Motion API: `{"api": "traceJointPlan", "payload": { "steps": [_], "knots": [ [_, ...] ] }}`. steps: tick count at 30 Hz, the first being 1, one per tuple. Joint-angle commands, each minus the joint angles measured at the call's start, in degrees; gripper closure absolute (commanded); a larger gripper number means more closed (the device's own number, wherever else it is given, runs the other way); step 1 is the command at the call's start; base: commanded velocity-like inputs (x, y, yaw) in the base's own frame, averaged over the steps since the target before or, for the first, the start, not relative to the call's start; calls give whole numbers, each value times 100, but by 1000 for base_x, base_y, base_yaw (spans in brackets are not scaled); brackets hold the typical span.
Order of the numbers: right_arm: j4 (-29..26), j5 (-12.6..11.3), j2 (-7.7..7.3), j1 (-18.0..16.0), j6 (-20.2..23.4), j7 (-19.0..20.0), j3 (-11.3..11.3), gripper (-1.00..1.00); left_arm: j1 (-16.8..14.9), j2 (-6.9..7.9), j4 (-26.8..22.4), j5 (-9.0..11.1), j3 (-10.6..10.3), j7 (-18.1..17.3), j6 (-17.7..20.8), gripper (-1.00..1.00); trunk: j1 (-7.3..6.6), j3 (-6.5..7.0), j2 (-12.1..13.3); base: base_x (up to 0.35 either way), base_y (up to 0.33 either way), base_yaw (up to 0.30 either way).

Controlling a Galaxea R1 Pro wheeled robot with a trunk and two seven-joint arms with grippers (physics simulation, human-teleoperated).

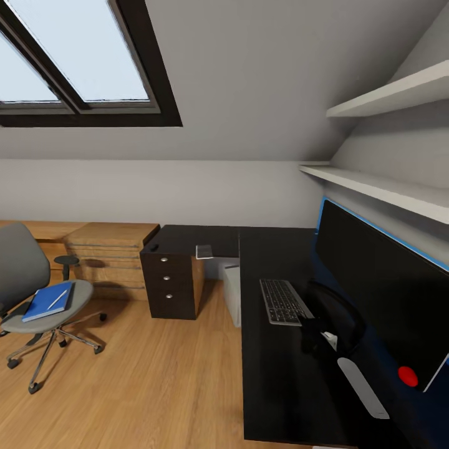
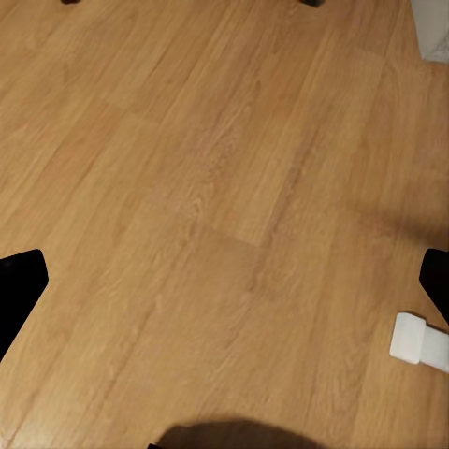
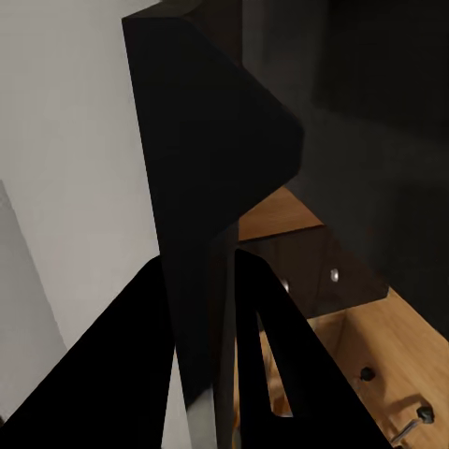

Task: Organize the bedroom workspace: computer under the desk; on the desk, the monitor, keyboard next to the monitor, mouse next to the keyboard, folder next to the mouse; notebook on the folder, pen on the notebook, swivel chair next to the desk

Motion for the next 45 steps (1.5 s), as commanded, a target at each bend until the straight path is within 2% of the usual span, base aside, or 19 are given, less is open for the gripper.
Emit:
{"api": "traceJointPlan", "payload": {
  "steps": [1,9,45],
  "knots": [
    [-8,-49,-2,-2,0,-12,4,100,-4,6,-7,59,-18,17,-52,-100,1,-7,-5,0,0,0],
    [-8,-48,0,-2,-296,-19,5,100,-4,6,-7,55,-18,14,-51,-100,1,-7,-5,0,0,0],
    [-8,-40,0,-2,-340,-11,5,100,-4,-3,-17,46,-42,14,-47,-100,1,-7,-5,29,-26,0]
  ]
}}
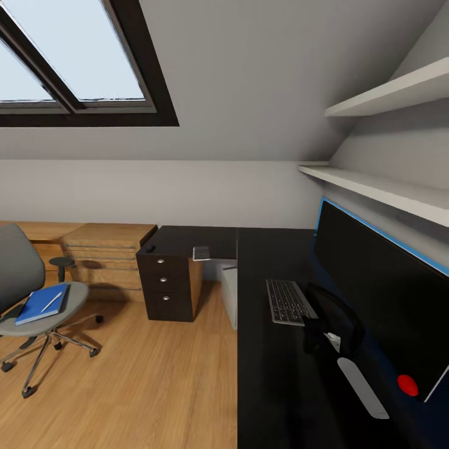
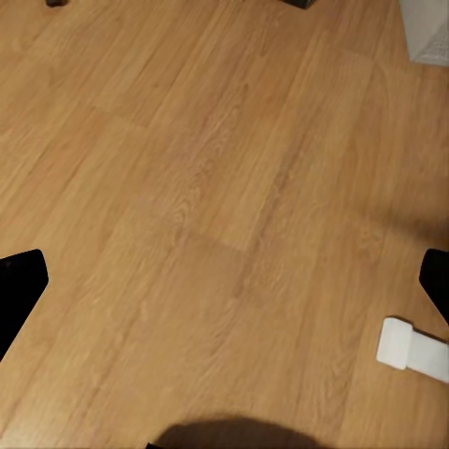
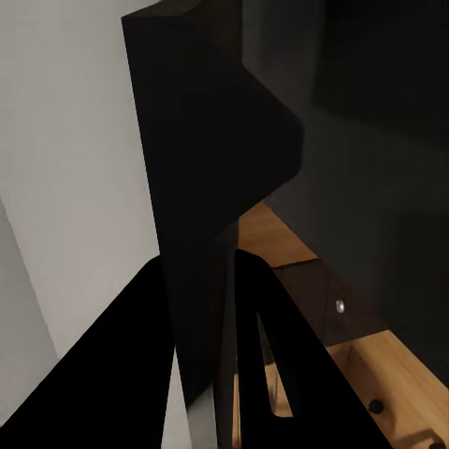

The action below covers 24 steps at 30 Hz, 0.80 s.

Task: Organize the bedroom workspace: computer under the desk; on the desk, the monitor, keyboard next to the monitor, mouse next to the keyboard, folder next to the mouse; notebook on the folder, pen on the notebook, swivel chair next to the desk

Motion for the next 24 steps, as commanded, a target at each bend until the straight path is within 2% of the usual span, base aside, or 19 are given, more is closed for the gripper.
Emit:
{"api": "traceJointPlan", "payload": {
  "steps": [1,3,7,10,13,20,24],
  "knots": [
    [-8,-43,-3,-2,1,-10,6,100,-4,5,-15,61,-18,19,-53,-100,1,-7,-5,0,0,0],
    [-8,-41,-3,-2,-8,-9,7,100,-4,-23,-58,61,-31,19,-53,-100,1,-7,-5,0,0,0],
    [-11,-30,-3,-2,-13,0,18,100,-4,-244,-92,61,-22,24,-53,-100,89,-78,-166,0,0,0],
    [-30,-27,-3,-2,-14,16,32,100,-4,-319,-98,61,-6,28,-53,-100,155,-132,-286,0,0,0],
    [-43,-26,-3,-2,-14,73,36,100,-4,-340,-97,61,-2,30,-49,-100,221,-186,-406,0,0,0],
    [-59,-25,-3,-2,-16,797,47,100,-4,-364,-85,61,1,27,-45,-100,374,-312,-687,0,0,0],
    [-67,-22,-4,-2,-15,922,53,100,-4,-368,-84,61,1,28,-44,-100,462,-384,-847,0,0,0]
  ]
}}
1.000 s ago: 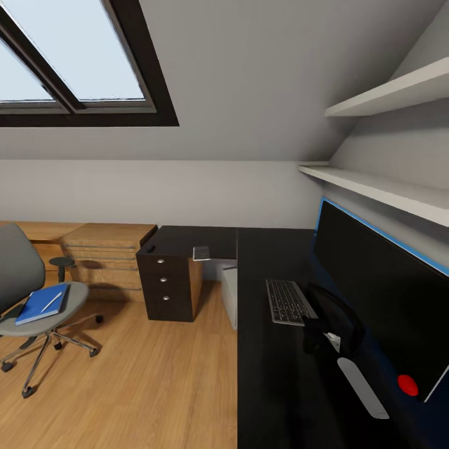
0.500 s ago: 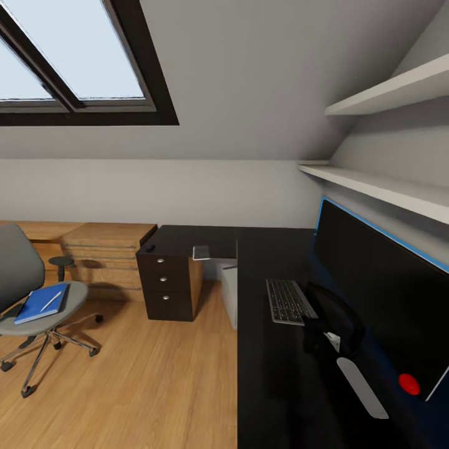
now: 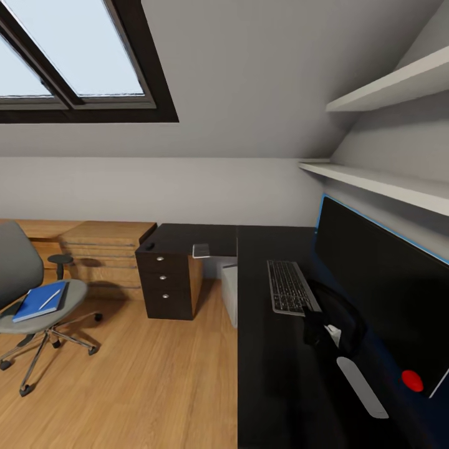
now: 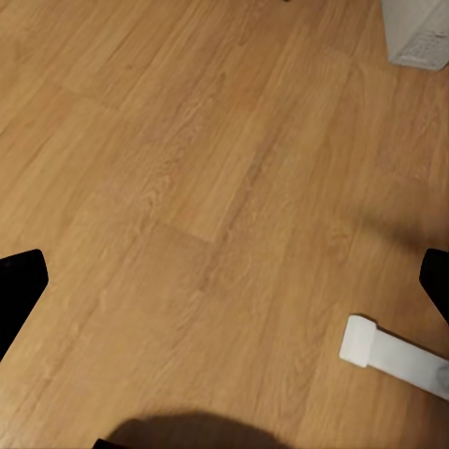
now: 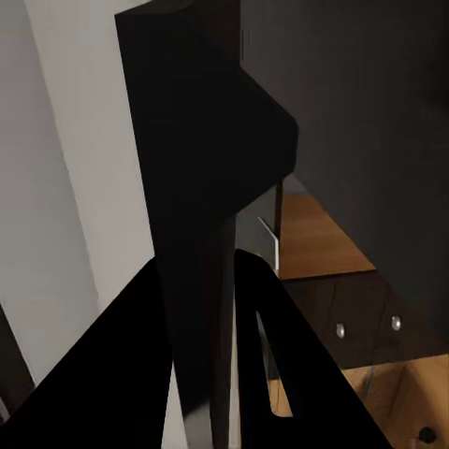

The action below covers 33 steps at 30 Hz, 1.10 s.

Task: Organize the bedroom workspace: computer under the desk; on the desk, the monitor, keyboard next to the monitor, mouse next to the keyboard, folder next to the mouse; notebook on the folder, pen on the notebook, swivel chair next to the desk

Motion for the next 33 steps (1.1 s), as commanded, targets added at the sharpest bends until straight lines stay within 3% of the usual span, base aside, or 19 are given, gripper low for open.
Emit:
{"api": "traceJointPlan", "payload": {
  "steps": [1,33],
  "knots": [
    [-1,-67,-4,-3,2,36,9,100,-4,6,-6,60,-16,18,-54,-100,23,-24,-46,0,0,0],
    [5,-63,-7,-3,3,48,47,100,-4,1,-6,60,-16,26,-54,-100,726,-599,-1329,0,0,0]
  ]
}}
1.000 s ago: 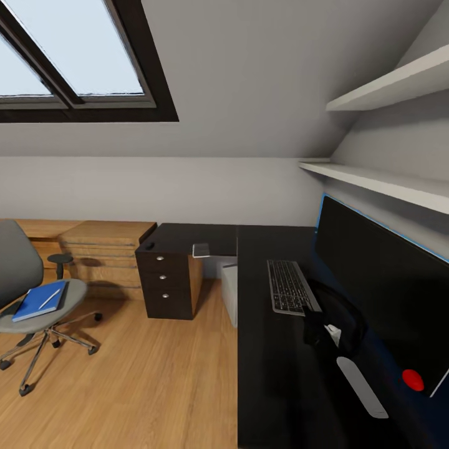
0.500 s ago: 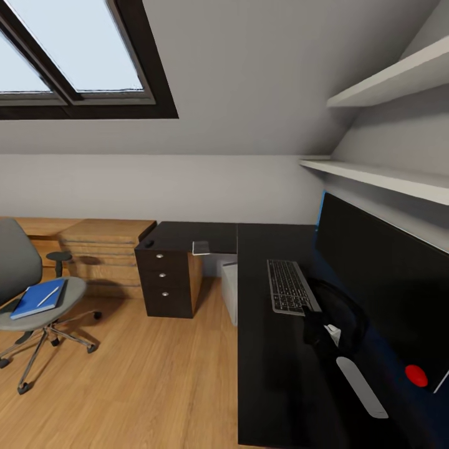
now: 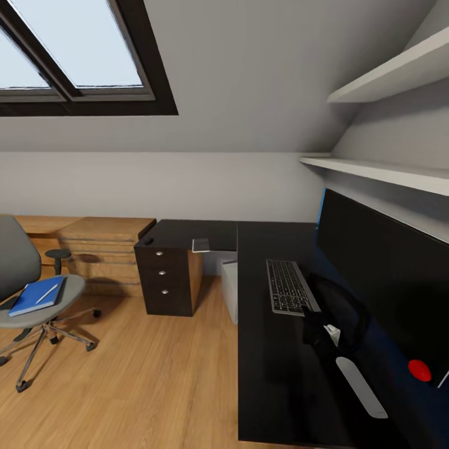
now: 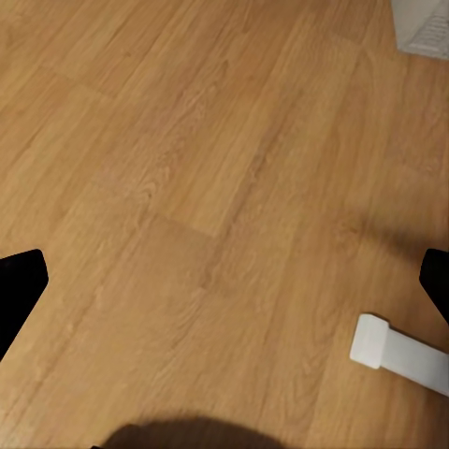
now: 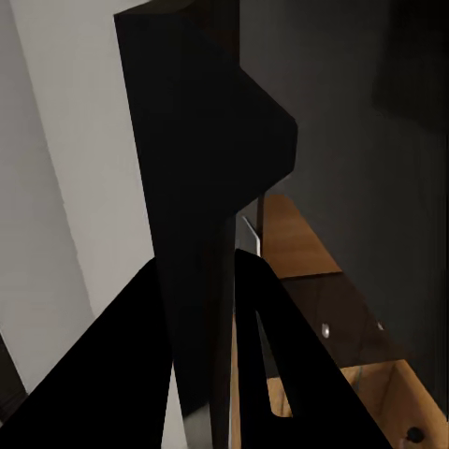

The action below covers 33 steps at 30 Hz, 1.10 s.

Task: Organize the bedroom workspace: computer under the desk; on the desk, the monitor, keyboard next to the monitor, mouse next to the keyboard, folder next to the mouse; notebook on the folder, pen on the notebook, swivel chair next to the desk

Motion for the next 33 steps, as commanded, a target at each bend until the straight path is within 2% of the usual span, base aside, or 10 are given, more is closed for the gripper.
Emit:
{"api": "traceJointPlan", "payload": {
  "steps": [1,33],
  "knots": [
    [-1,-67,-6,-3,1,31,10,100,-4,5,-6,60,-16,18,-54,-100,23,-23,-45,0,0,0],
    [0,-66,-9,-3,1,21,10,100,-4,5,3,60,-16,26,-46,-100,726,-598,-1328,0,0,0]
  ]
}}
